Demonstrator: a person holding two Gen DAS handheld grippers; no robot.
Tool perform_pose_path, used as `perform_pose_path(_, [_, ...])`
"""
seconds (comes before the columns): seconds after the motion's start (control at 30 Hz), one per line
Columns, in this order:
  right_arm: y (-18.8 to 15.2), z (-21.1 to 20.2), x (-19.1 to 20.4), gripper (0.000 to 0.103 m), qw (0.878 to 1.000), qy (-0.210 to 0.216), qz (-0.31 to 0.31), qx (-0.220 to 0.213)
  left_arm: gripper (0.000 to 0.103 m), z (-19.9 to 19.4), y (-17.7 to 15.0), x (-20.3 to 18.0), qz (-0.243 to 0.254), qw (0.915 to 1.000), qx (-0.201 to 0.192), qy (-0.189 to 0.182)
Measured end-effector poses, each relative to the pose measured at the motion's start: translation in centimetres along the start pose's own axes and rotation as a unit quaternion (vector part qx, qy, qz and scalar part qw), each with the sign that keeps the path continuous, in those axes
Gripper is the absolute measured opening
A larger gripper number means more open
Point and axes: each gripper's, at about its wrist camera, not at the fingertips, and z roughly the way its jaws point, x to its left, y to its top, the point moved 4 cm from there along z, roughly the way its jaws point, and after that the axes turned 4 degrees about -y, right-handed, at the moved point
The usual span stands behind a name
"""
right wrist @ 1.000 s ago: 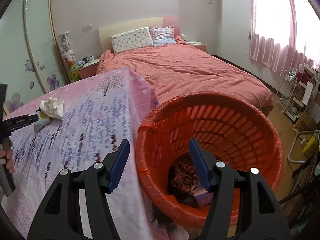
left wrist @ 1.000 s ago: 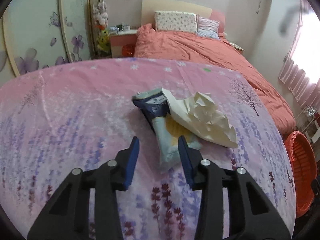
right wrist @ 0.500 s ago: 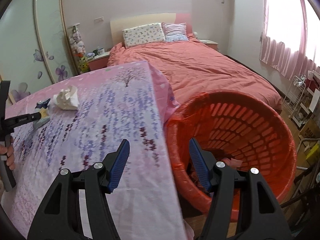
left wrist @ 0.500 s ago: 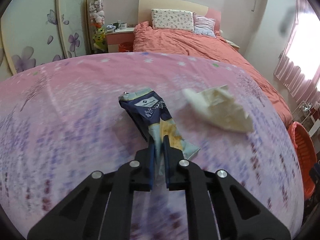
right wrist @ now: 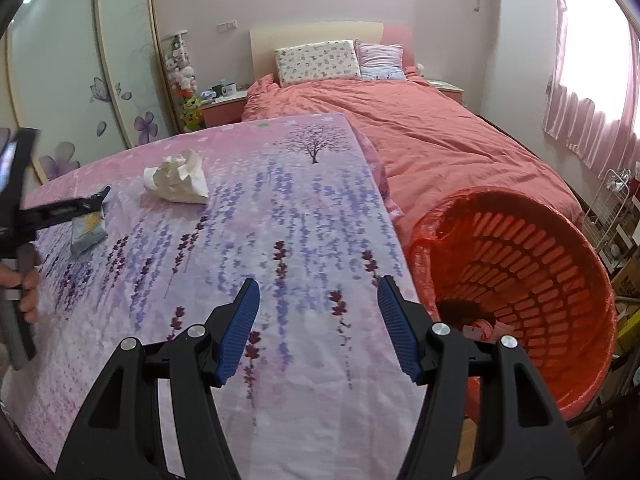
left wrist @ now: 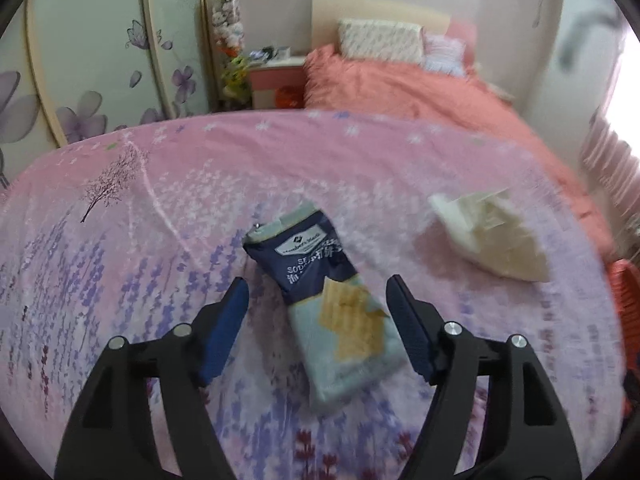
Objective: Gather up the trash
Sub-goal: 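Grasp the blue-and-white snack bag on the bed with the left gripper, then grasp the crumpled white tissue with the right gripper while the left holds the snack bag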
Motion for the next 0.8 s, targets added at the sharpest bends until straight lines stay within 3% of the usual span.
perform_pose_path(0.03, [0.0,0.0,0.2,0.062,1.000,0.001,0.000,0.001,0.055,0.5,-0.1,0.0,-0.001,1.0000,0.006,0.004])
perform_pose_path(0.17, [0.2,0.3,1.2,0.062,1.000,0.007,-0.008,0.002,0.044,0.2,-0.8,1.6,-0.005,0.9998,0.017,-0.006])
perform_pose_path(0.33, [0.5,1.4,3.3,0.062,0.999,0.026,-0.015,0.013,0.044,-0.8,-2.5,4.7,0.016,0.9996,0.022,0.005])
perform_pose_path(0.67, [4.0,5.4,9.9,0.087,0.998,0.061,-0.026,0.011,0.046,-1.2,-2.9,6.1,0.010,0.9998,0.015,0.004])
perform_pose_path(0.8, [6.1,7.9,12.0,0.092,0.997,0.066,-0.021,0.018,0.046,-1.2,-2.8,6.0,0.011,0.9998,0.016,0.007])
